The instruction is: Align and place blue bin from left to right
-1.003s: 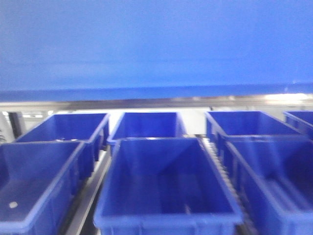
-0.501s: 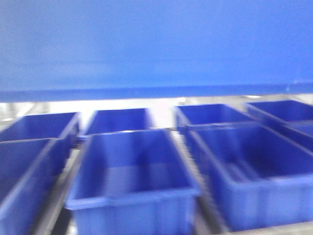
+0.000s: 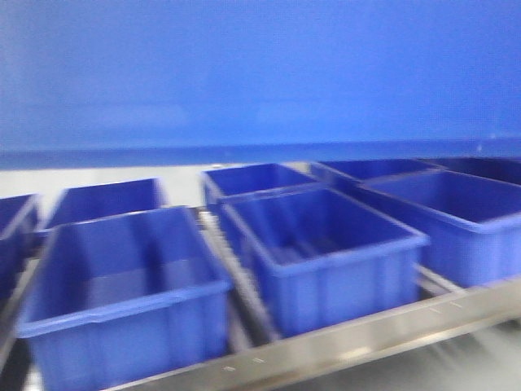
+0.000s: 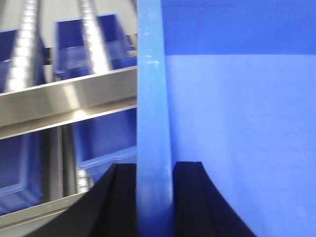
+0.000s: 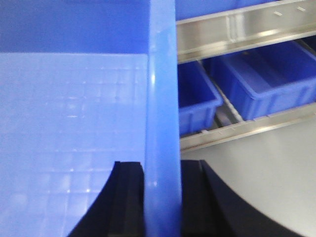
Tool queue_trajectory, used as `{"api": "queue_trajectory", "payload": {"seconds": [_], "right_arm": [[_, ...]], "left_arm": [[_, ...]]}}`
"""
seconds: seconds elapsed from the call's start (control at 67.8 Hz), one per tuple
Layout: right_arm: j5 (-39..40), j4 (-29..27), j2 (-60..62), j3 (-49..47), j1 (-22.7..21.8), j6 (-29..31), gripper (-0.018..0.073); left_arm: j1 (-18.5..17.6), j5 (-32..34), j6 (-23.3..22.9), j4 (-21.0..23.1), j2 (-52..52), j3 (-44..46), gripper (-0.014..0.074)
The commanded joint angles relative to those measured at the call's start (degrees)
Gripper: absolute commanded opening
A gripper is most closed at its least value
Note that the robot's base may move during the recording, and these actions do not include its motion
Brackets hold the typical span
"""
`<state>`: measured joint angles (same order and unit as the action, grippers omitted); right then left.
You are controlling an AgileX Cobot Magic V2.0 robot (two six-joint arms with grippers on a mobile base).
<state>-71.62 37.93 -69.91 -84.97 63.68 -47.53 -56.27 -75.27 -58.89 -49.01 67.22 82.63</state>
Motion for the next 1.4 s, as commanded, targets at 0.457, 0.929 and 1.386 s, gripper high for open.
{"api": "queue_trajectory", "payload": {"seconds": [0.457,0.929,1.386], "right_arm": [[6.3,0.7,0.4,-0.5,1.0,0.4,-0.0166],[1.7,2.5,0.4,-0.5,1.0,-7.5,-0.0166],[1.7,2.6,0.4,-0.5,1.0,-7.5,-0.0166]], "left_arm": [[-1.2,5.3,-0.1,-0.4,-0.1,0.4,-0.0111],[-1.2,5.3,-0.1,-0.4,-0.1,0.4,-0.0111],[-1.2,5.3,-0.1,-0.5,-0.1,0.4,-0.0111]]}}
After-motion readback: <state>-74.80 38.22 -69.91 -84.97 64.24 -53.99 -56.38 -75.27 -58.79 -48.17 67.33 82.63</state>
